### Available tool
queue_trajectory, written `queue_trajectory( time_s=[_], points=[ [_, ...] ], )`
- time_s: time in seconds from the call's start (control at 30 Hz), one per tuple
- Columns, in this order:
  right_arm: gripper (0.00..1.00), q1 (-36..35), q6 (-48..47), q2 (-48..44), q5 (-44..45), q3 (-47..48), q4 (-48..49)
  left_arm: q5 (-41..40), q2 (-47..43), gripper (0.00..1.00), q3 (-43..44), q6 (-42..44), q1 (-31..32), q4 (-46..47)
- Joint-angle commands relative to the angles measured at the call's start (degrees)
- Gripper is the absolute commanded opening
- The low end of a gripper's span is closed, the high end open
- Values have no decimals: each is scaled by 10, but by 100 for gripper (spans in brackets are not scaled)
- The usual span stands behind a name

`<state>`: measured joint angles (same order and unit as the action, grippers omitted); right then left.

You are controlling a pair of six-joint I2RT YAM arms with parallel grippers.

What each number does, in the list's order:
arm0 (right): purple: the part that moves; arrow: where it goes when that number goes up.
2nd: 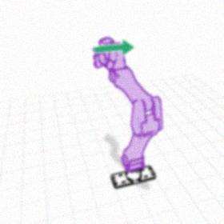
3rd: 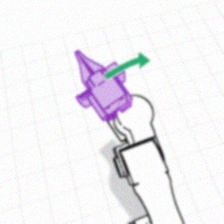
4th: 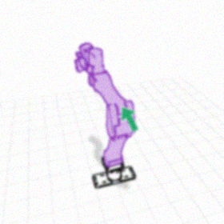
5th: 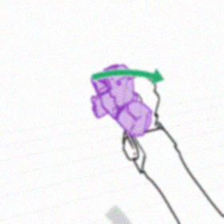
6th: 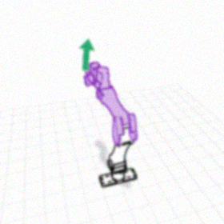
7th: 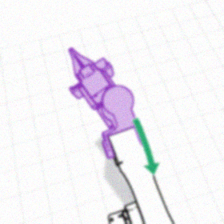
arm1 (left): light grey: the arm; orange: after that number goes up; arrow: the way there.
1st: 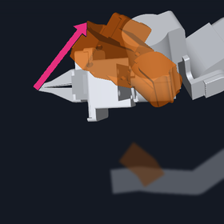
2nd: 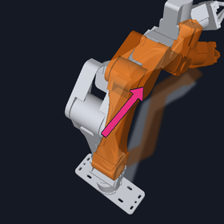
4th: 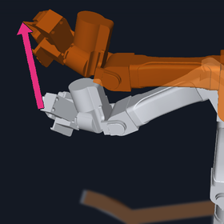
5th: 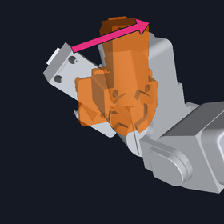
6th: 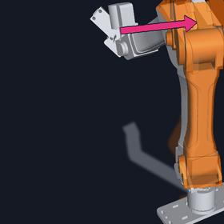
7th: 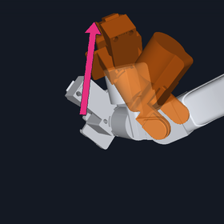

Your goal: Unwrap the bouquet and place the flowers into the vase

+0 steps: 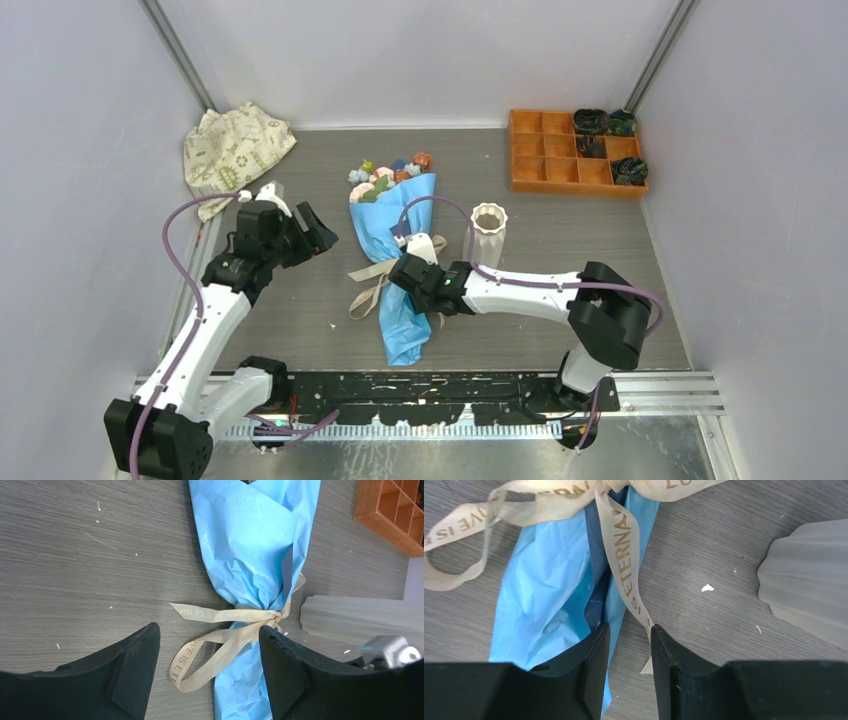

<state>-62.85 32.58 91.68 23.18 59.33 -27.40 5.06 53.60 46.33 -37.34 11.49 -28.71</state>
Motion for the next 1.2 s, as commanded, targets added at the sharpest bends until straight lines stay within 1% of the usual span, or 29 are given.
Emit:
queue_trajectory(
  time_s=[0.0,0.07,0.17,0.27,0.3,0.43,0.53,0.57,0.6,0.63,0.77,0.83,1.0,1.1,1.17],
  points=[
    [41,11,16,24,-4,-11,37,7,3,72,0,-5,9,40],
    [41,17,14,30,-5,-14,41,7,7,72,0,-5,12,44],
    [38,28,6,35,-6,-14,45,9,15,72,0,-8,19,51],
    [29,35,-3,39,-9,-13,47,9,29,70,-1,-13,33,64],
    [27,36,-5,40,-8,-11,46,8,35,69,-1,-15,40,72],
    [27,36,-7,38,-7,-11,44,-4,60,67,0,-22,74,87],
    [18,35,-8,37,-5,-13,43,-14,76,65,-3,-24,95,100],
    [12,36,-8,37,-4,-12,42,-17,81,64,-5,-26,101,104],
    [4,36,-7,34,-2,-11,39,-16,87,64,-8,-29,104,110],
    [1,36,-7,29,0,-9,36,-16,93,62,-11,-33,106,117],
    [1,36,-13,-7,17,14,5,-12,117,54,-29,-46,115,148],
    [1,35,-20,-32,27,34,-23,-11,131,46,-34,-48,119,164],
    [1,35,-38,-96,50,91,-80,-2,187,31,-33,-52,129,205],
    [1,34,-49,-121,58,119,-105,5,231,27,-26,-59,139,225],
    [1,34,-52,-125,61,132,-116,0,250,28,-23,-59,153,234]
  ],
)
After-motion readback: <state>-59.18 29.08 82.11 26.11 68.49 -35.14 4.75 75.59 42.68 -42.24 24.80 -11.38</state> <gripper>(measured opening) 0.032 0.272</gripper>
